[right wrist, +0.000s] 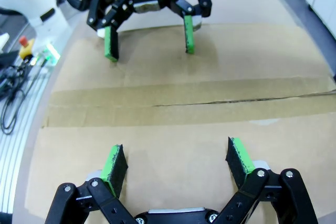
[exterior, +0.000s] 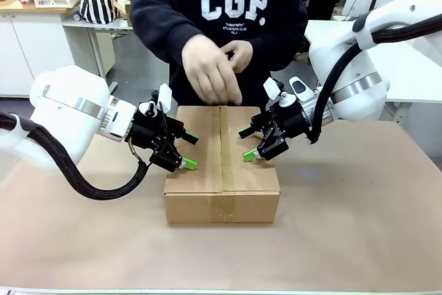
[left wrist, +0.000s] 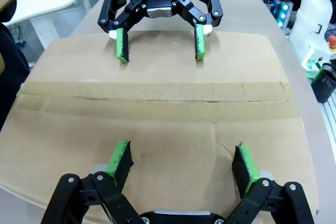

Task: Pack the gift set into the box.
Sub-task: Press and hold the closed box until the human finishes sealing it.

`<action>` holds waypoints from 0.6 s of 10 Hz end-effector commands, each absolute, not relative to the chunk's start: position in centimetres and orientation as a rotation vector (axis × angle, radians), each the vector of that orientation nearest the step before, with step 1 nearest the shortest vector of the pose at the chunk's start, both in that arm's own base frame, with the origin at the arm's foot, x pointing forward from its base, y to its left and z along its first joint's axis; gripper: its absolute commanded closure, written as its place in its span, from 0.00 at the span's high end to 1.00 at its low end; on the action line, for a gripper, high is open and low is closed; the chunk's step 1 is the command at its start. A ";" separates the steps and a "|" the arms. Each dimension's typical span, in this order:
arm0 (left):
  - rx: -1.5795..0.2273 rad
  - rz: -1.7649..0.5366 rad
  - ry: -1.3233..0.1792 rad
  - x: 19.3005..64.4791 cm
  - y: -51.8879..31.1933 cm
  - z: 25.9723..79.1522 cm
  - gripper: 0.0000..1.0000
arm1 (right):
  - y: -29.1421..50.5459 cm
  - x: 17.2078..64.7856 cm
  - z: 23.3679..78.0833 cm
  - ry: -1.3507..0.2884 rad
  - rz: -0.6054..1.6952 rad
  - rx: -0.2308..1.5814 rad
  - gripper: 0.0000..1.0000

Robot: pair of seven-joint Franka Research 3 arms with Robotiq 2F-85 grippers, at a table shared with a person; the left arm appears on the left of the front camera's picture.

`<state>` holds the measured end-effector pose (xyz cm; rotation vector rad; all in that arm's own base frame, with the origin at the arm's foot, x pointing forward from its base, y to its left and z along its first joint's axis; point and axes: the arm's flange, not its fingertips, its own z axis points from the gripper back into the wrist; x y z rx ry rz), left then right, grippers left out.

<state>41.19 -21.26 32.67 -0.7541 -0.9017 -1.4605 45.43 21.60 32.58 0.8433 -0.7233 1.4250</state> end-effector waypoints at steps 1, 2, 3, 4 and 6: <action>-0.763 -1.460 -0.894 41.0 -21.0 32.3 1.00 | 21.6 45.4 32.3 -0.719 1.422 0.841 1.00; -0.763 -1.460 -0.894 41.0 -21.0 32.3 1.00 | 21.6 45.4 32.3 -0.719 1.422 0.841 1.00; -0.763 -1.460 -0.894 41.0 -21.0 32.3 1.00 | 21.6 45.4 32.3 -0.719 1.422 0.841 1.00; -0.763 -1.460 -0.894 41.0 -21.0 32.3 1.00 | 21.6 45.4 32.3 -0.719 1.422 0.841 1.00; -0.763 -1.460 -0.894 41.0 -21.0 32.3 1.00 | 21.6 45.4 32.3 -0.719 1.422 0.841 1.00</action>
